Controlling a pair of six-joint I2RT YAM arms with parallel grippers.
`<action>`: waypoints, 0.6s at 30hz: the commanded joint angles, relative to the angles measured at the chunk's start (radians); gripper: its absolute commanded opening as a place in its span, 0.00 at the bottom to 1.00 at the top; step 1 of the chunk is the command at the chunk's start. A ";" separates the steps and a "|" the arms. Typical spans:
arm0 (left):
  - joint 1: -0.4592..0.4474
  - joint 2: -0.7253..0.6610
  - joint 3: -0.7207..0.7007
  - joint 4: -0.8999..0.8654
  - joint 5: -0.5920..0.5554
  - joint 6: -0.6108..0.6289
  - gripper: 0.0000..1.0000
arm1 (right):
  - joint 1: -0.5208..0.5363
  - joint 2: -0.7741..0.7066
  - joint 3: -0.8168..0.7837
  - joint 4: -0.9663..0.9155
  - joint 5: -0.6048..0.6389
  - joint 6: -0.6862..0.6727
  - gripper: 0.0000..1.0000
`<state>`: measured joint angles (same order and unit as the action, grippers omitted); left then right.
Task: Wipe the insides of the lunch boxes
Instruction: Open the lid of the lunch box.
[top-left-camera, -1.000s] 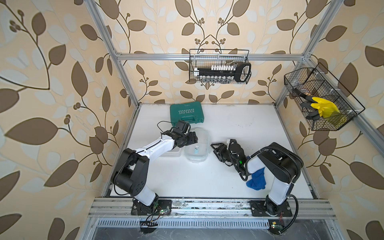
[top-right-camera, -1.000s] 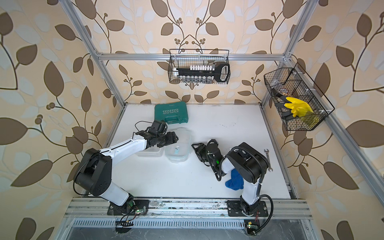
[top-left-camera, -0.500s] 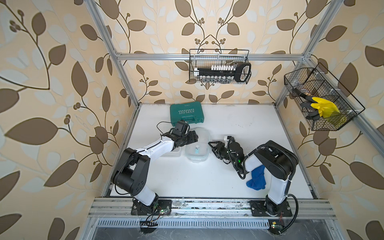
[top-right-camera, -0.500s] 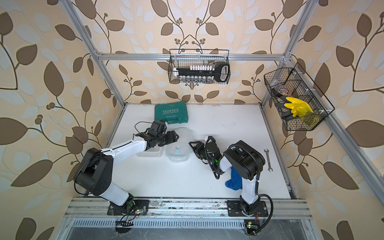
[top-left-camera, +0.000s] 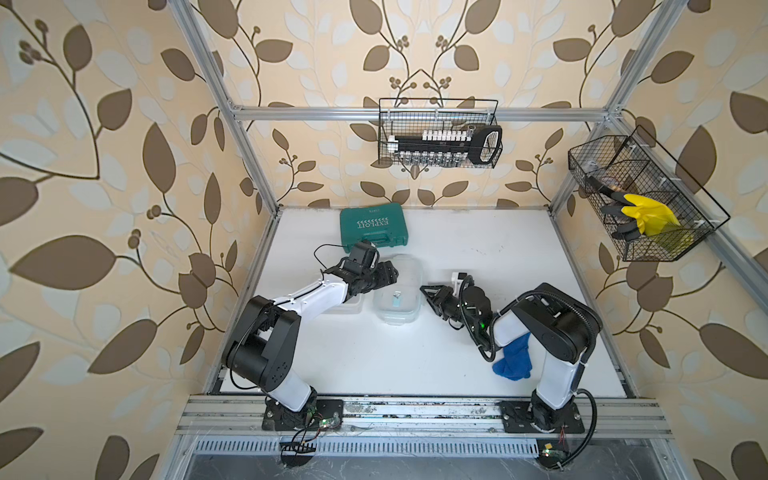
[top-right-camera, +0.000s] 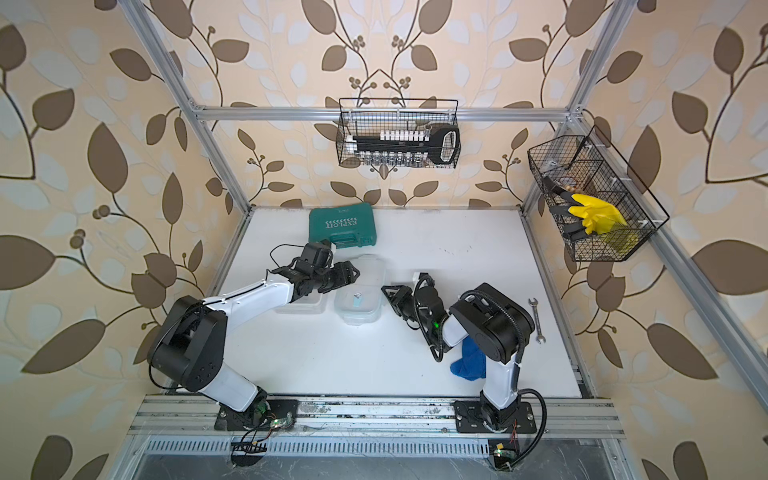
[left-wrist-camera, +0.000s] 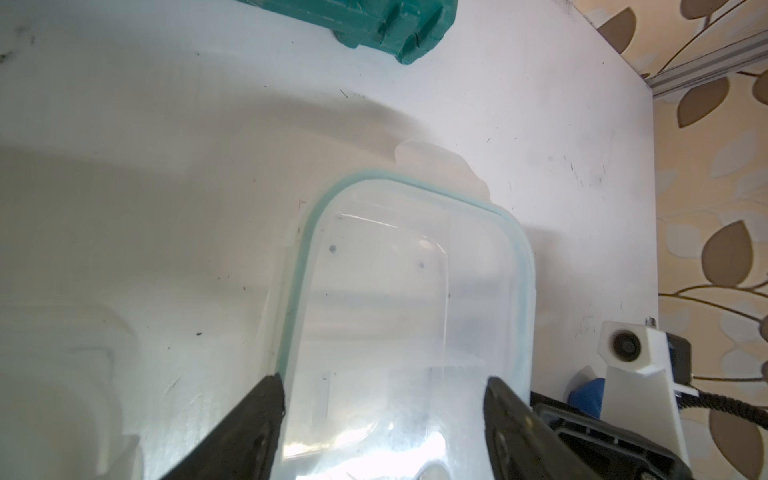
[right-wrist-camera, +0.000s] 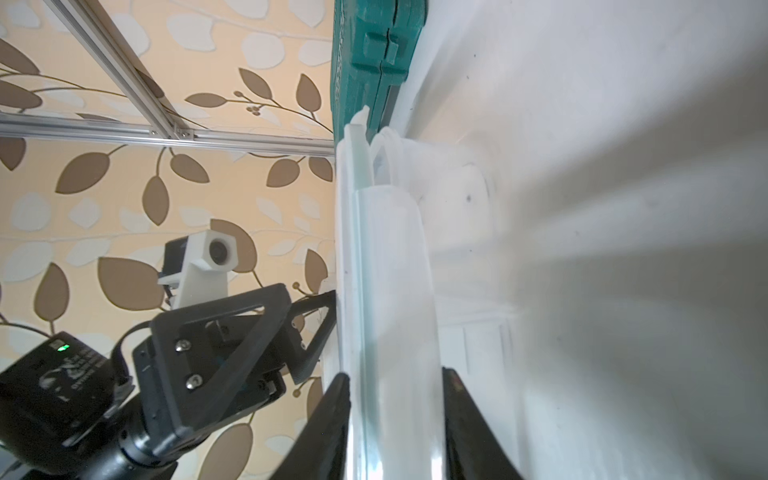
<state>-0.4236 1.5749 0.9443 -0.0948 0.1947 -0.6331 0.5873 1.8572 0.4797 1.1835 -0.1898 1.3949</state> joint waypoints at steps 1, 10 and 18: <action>-0.005 0.031 -0.037 -0.048 0.071 -0.036 0.77 | -0.002 -0.049 -0.002 -0.025 0.012 -0.029 0.31; -0.035 0.056 -0.034 -0.010 0.095 -0.067 0.77 | -0.004 -0.153 0.005 -0.125 0.012 -0.071 0.16; -0.062 0.079 -0.027 0.047 0.132 -0.113 0.77 | -0.019 -0.296 0.067 -0.352 -0.010 -0.166 0.02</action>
<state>-0.4450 1.6104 0.9371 -0.0013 0.2127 -0.6926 0.5663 1.6085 0.4980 0.9443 -0.1764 1.2961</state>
